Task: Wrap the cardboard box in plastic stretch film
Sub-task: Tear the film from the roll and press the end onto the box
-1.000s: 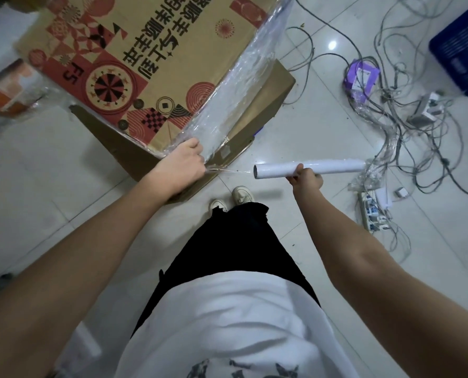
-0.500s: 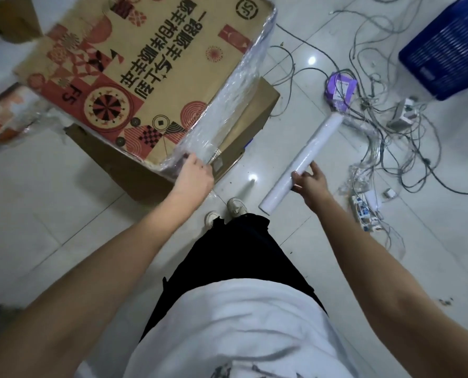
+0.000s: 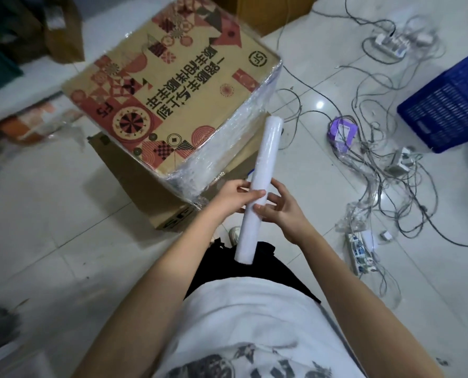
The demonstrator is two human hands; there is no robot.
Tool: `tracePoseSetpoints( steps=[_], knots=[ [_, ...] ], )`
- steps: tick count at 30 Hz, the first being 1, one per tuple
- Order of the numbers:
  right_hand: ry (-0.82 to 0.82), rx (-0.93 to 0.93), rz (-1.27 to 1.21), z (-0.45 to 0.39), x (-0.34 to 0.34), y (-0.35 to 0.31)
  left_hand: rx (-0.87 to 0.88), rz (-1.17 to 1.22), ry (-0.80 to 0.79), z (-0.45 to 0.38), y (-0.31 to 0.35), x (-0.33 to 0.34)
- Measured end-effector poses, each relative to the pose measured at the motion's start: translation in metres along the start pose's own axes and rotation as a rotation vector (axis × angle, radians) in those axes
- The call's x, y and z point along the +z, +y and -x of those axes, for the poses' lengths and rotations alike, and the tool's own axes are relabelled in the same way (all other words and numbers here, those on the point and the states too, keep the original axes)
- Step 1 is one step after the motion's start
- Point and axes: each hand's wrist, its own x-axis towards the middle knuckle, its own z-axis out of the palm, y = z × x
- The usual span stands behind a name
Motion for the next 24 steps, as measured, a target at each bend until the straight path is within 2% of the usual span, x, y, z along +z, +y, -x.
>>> tracePoseSetpoints(
  steps=[8, 17, 20, 24],
  knots=[
    [-0.072, -0.094, 0.233, -0.001, 0.011, -0.048, 0.086, 0.284, 0.195, 0.026, 0.014, 0.000],
    [-0.331, -0.198, 0.568, -0.020, 0.074, -0.072, 0.160, 0.411, 0.639, 0.080, 0.006, -0.041],
    [-0.432, -0.202, 0.724, -0.022, 0.109, -0.071, 0.116, 0.425, 0.810, 0.097, -0.005, -0.057],
    [-0.553, -0.231, 0.787, -0.020, 0.159, -0.055, 0.046, 0.360, 1.029, 0.109, -0.020, -0.080]
  ],
)
